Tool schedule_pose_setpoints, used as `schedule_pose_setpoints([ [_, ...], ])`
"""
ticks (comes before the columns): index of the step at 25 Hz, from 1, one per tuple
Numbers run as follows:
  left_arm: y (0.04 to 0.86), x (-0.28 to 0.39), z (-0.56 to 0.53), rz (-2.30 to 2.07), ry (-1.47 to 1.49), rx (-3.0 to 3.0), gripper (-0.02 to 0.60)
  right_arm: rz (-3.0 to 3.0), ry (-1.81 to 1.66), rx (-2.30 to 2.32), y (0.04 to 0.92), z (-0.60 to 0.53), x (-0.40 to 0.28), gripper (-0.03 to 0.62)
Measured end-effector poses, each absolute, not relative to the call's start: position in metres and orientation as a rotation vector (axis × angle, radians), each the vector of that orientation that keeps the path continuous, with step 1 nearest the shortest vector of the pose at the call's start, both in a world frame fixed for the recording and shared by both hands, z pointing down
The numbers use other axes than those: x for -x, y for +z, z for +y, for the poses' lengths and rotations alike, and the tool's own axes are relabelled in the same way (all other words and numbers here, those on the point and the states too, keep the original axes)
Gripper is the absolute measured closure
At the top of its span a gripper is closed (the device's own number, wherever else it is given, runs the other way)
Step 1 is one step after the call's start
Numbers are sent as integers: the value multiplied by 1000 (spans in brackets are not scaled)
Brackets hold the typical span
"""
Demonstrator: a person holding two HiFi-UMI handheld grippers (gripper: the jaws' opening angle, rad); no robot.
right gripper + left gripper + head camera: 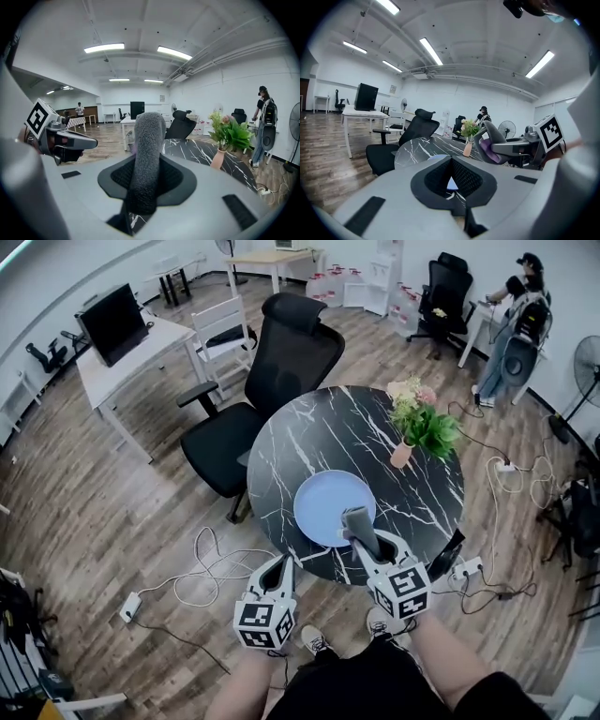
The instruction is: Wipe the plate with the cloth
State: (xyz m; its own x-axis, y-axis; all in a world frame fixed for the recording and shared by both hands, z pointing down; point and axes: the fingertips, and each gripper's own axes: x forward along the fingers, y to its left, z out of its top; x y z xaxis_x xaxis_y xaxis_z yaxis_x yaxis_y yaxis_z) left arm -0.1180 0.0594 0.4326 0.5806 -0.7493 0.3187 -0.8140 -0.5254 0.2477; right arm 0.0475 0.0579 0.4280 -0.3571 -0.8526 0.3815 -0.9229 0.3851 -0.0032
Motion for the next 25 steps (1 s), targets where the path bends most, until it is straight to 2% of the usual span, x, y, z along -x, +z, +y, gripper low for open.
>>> schedule_pose_setpoints([
  [25,416,-22,187,-1464,273,-2393,563,-2568,254,-1260,411,164,-150,480],
])
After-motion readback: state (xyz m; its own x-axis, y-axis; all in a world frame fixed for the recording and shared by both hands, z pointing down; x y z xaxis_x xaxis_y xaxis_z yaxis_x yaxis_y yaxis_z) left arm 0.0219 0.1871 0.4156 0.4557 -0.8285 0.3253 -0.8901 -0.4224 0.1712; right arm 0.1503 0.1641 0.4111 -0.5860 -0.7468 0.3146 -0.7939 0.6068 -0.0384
